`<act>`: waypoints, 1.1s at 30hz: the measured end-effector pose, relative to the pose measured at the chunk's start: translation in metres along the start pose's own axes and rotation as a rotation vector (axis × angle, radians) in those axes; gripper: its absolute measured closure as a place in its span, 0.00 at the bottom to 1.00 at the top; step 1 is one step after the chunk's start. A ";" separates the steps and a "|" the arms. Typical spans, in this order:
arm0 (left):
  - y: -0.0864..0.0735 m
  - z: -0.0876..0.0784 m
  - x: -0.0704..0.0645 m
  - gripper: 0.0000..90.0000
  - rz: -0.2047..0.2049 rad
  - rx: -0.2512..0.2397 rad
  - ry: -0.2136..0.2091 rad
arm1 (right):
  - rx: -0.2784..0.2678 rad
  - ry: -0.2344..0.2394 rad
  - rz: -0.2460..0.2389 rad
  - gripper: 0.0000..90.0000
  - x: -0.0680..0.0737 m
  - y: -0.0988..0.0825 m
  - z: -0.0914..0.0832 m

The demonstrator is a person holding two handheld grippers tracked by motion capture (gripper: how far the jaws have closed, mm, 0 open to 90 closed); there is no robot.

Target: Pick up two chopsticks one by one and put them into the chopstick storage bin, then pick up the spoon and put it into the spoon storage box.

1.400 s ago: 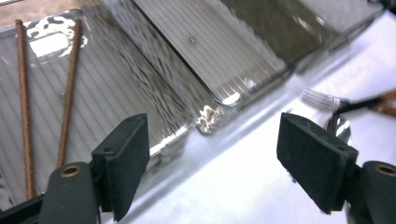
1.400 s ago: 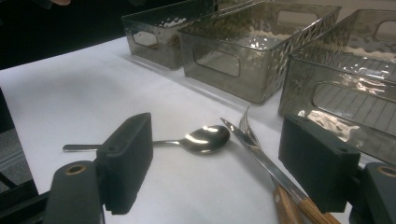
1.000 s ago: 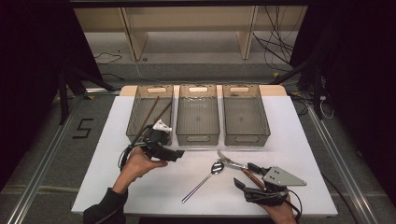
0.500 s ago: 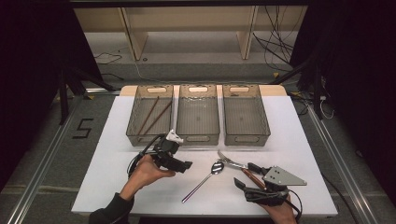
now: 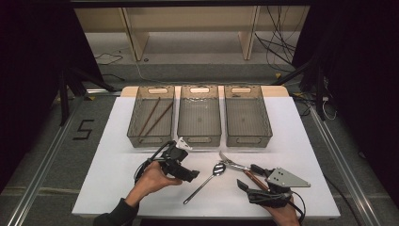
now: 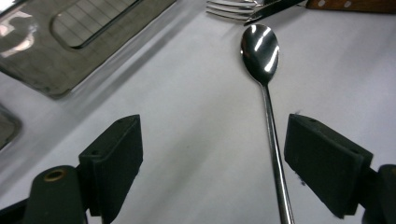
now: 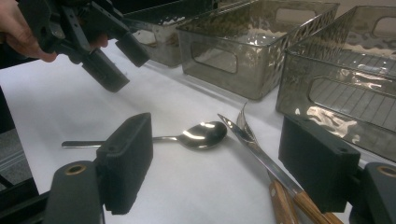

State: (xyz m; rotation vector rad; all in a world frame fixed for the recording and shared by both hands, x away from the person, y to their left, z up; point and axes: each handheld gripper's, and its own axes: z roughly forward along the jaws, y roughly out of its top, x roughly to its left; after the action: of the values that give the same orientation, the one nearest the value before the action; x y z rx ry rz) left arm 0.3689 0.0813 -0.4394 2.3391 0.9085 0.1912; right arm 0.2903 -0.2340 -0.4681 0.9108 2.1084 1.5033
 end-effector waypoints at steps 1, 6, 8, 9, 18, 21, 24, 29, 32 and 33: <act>-0.001 0.001 -0.002 0.21 0.002 0.001 -0.002 | 0.000 0.001 0.000 0.30 0.000 0.000 0.000; -0.002 0.004 -0.011 0.20 0.025 0.011 -0.006 | 0.008 -0.001 -0.006 0.30 0.001 0.000 0.001; -0.003 0.005 -0.015 0.21 0.027 0.010 -0.010 | 0.007 -0.002 -0.005 0.30 0.002 0.000 0.001; -0.003 0.006 -0.016 0.21 0.032 0.011 -0.011 | 0.008 -0.002 -0.005 0.30 0.002 0.000 0.001; -0.005 0.010 -0.026 0.29 0.058 0.031 -0.038 | 0.007 0.001 -0.006 0.30 0.001 0.000 0.001; -0.005 0.013 -0.028 0.37 0.084 0.047 -0.045 | 0.011 -0.002 -0.007 0.30 0.001 -0.001 0.001; -0.006 0.015 -0.031 0.42 0.093 0.046 -0.045 | 0.014 -0.003 -0.005 0.30 0.001 -0.001 0.001; -0.009 0.015 -0.034 0.53 0.107 0.040 -0.047 | 0.016 -0.002 -0.013 0.30 0.003 0.000 0.002; -0.009 0.014 -0.034 0.57 0.110 0.039 -0.057 | 0.020 -0.002 -0.020 0.30 0.004 0.001 0.003; -0.009 0.014 -0.034 0.59 0.113 0.039 -0.059 | 0.021 0.000 -0.019 0.30 0.005 0.001 0.004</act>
State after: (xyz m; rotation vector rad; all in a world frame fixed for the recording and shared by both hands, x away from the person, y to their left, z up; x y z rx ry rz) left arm 0.3427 0.0571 -0.4533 2.4213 0.7591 0.1512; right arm 0.2897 -0.2281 -0.4687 0.8957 2.1307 1.4743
